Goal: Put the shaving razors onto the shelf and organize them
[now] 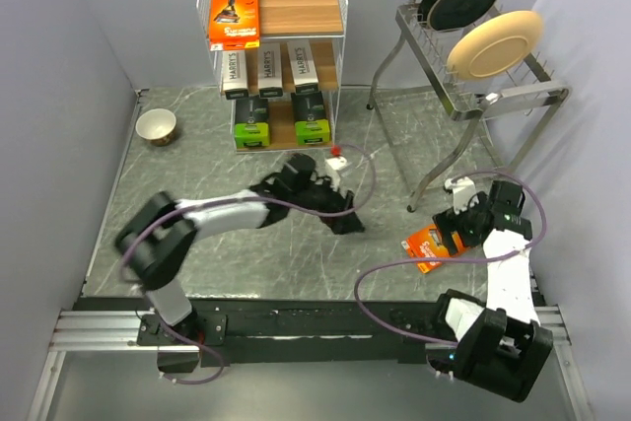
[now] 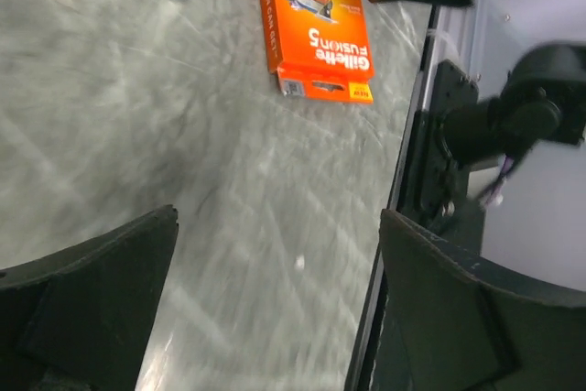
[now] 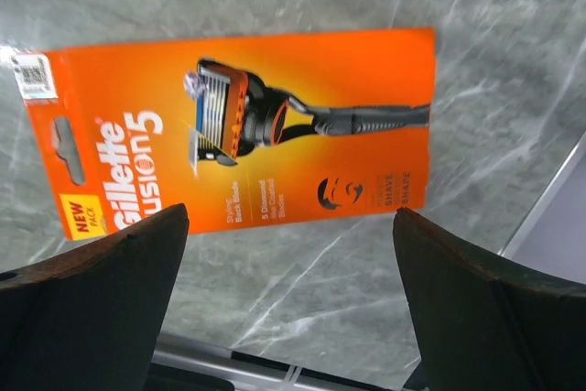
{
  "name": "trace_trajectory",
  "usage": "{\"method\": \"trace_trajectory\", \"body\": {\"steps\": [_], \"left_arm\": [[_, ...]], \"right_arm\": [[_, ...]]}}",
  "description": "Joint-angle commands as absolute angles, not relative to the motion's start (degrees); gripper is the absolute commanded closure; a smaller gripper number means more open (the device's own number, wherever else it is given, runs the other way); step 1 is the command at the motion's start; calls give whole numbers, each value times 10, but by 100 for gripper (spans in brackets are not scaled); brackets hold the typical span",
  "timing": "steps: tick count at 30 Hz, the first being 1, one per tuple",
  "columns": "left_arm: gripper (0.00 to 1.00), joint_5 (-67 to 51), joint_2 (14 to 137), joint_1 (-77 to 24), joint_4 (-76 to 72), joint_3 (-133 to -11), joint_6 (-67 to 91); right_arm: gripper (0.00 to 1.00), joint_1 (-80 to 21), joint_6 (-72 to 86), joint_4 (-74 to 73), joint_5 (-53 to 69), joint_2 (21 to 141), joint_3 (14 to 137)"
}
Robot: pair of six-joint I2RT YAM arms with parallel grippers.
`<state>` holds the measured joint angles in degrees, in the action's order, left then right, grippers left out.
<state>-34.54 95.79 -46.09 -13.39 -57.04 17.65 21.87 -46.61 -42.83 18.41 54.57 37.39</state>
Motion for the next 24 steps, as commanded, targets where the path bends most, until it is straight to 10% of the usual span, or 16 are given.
{"method": "trace_trajectory", "body": {"steps": [1,24], "left_arm": [[12,-350,1085,-480,-300,-651,308],[55,-474,1386,-536,-395,-838,488]], "right_arm": [[0,224,-498,-435,190,516,357],[0,183,-439,-507,252,488,409]]}}
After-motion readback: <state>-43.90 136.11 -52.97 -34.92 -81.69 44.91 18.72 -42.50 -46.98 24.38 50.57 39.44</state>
